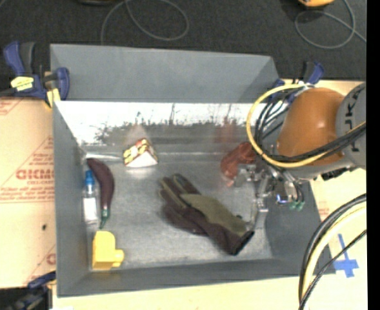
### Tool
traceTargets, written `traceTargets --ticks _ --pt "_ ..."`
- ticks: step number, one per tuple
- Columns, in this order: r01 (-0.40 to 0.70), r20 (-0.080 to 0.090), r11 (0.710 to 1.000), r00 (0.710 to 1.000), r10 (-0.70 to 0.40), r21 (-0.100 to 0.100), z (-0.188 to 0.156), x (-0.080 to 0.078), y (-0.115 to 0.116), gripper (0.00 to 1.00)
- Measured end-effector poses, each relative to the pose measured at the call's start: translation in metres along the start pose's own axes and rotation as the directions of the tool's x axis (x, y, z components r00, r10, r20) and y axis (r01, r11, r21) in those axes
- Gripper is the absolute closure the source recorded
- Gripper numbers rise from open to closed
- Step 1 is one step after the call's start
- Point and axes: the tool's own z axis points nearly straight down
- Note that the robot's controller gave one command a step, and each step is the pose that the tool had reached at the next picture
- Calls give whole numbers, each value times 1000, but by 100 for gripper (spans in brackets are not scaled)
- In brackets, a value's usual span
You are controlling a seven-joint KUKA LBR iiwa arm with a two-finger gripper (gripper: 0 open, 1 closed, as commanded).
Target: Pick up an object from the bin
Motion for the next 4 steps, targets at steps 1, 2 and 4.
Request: traceTargets --ticks 1,2,4 --pt "3 8 1000 1000 -3 1 -5 -2 0 0" --pt "-88 9 996 996 88 0 38 12 43 0" --pt "-243 13 970 970 243 -2 27 6 96 0"
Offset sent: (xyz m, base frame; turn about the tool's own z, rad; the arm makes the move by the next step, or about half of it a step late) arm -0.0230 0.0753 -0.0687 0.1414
